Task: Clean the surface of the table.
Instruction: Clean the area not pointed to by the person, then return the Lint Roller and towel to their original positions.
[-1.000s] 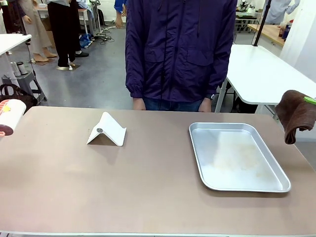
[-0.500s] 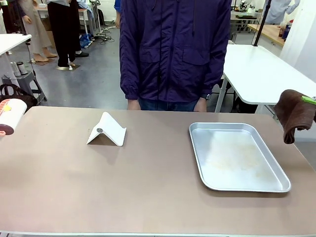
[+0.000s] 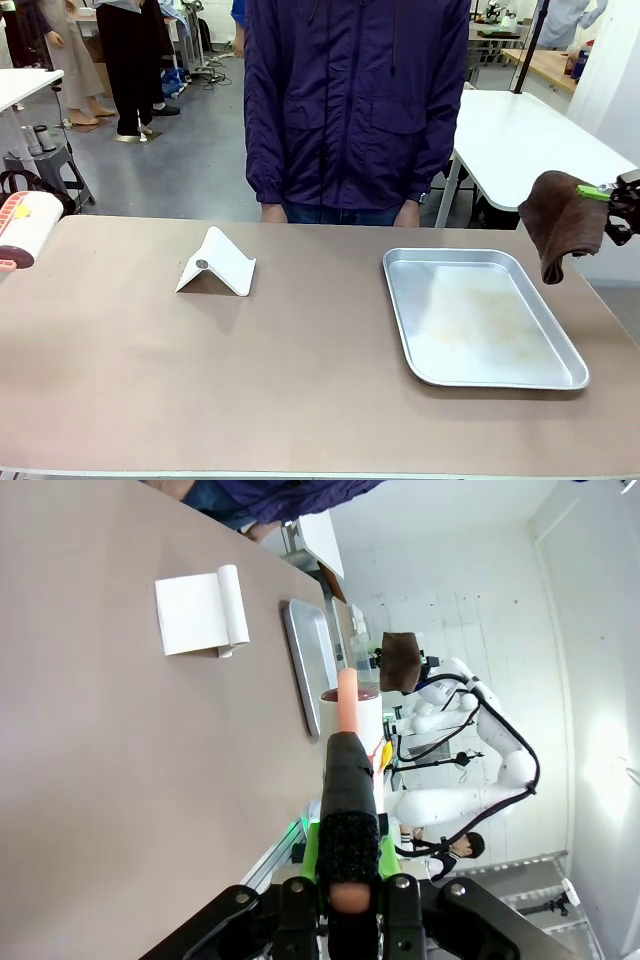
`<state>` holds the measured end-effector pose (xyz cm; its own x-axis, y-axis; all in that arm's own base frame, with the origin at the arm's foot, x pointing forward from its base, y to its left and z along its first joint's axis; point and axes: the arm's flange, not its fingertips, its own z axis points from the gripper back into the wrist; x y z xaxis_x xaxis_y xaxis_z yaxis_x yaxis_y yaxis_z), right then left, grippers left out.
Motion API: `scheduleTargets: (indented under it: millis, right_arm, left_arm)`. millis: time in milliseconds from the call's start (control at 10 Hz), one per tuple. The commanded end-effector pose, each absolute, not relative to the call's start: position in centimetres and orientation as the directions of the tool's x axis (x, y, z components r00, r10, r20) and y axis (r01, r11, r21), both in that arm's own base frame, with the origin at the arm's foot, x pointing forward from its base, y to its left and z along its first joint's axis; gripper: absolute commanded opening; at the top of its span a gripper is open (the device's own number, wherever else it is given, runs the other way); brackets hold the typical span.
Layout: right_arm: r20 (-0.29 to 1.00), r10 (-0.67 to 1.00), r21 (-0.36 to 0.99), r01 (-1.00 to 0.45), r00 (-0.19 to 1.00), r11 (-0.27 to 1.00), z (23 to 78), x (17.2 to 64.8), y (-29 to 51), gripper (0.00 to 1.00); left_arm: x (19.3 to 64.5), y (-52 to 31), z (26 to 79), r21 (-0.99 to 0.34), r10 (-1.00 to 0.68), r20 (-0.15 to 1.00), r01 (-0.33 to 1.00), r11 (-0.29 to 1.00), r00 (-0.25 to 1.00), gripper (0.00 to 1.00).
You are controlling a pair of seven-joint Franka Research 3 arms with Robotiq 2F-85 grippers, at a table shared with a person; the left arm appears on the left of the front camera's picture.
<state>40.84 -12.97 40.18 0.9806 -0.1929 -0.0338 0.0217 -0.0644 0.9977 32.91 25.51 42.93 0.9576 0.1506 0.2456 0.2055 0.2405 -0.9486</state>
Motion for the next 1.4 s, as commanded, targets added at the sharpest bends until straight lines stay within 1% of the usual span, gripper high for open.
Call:
scheduleTargets:
  millis: [0,1100,1200,1300]
  right_arm:
    - [-0.035,-0.194,0.996,0.019,0.98,-0.084,40.2,40.6,-13.9,0.07]
    - [-0.044,-0.203,0.997,0.029,0.978,-0.077,39.8,40.6,-13.8,0.07]
    - [-0.019,-0.217,0.992,-0.008,0.976,-0.125,39.9,39.8,-14.1,0.07]
    - [0.012,-0.23,0.987,-0.048,0.973,-0.152,40.5,40.5,-12.3,0.07]
  left_arm:
    - [33.1,26.2,42.6,-0.951,0.162,0.253,0.215,0.223,0.954,0.22]
    - [33.1,26.2,42.6,-0.951,0.162,0.253,0.215,0.223,0.954,0.22]
    - [33.2,26.0,42.3,-0.951,0.158,0.237,0.196,0.239,0.959,0.22]
    - [34.2,24.0,43.6,-0.952,0.144,0.243,0.207,0.225,0.959,0.22]
